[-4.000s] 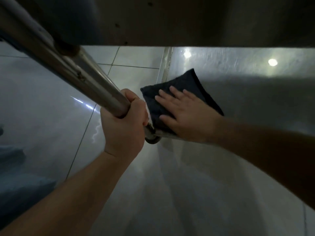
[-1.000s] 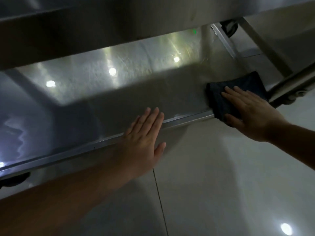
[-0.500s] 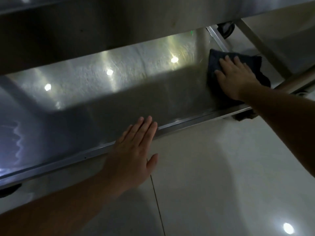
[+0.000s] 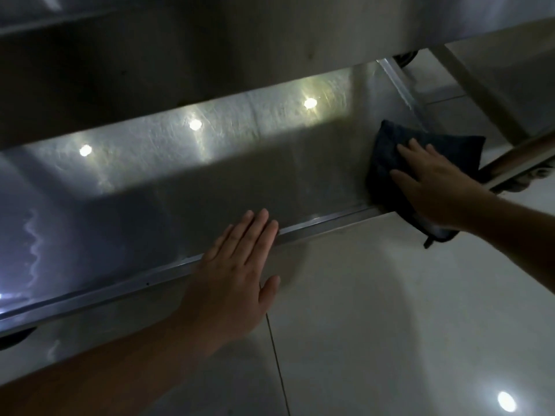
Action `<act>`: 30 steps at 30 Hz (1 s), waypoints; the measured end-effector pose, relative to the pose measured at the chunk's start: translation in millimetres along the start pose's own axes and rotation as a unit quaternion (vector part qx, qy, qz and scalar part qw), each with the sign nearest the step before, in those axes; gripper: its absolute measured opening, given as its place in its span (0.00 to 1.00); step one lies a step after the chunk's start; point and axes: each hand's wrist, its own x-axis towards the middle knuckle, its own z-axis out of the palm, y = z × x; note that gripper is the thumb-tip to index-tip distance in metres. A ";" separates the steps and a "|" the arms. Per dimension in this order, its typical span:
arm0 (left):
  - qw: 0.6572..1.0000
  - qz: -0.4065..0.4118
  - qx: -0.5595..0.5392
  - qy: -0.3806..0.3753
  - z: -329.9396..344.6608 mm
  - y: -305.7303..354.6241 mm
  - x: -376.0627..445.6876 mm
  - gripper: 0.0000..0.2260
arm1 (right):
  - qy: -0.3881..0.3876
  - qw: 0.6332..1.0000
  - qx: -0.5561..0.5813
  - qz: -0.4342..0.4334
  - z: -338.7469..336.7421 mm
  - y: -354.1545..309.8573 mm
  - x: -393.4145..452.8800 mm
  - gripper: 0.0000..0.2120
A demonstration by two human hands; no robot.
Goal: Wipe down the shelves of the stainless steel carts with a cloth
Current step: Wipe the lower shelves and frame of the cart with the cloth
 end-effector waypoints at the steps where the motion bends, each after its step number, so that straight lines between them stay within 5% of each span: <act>1: 1.000 0.003 -0.003 0.002 -0.3 -0.4 -0.2 0.37 | 0.001 1.000 0.000 0.007 -3.4 -0.1 1.7 0.32; 11: 1.000 0.006 -0.023 -0.018 -2.5 -2.7 0.8 0.38 | 0.079 0.997 -0.027 -0.001 -18.6 -95.5 90.1 0.30; 16: 0.999 0.014 -0.021 -0.031 -2.9 -5.3 0.6 0.38 | 0.039 0.975 -0.070 -0.206 27.7 -189.5 69.9 0.32; 19: 0.999 0.026 -0.028 -0.037 -5.5 -6.8 0.7 0.38 | 0.024 0.965 -0.089 -0.244 27.0 -182.0 70.0 0.32; 25: 0.988 0.029 -0.143 -0.041 -15.1 -11.0 5.4 0.39 | 0.085 0.995 -0.035 -0.024 -13.9 -87.8 65.6 0.29; 27: 0.975 0.011 -0.221 -0.020 -24.5 -27.6 0.1 0.34 | 0.082 0.996 -0.018 0.021 -12.7 -93.6 60.0 0.29; 30: 0.978 -0.072 -0.196 0.019 -36.0 -79.3 -25.4 0.30 | 0.073 0.997 -0.022 0.017 4.6 -144.0 55.1 0.30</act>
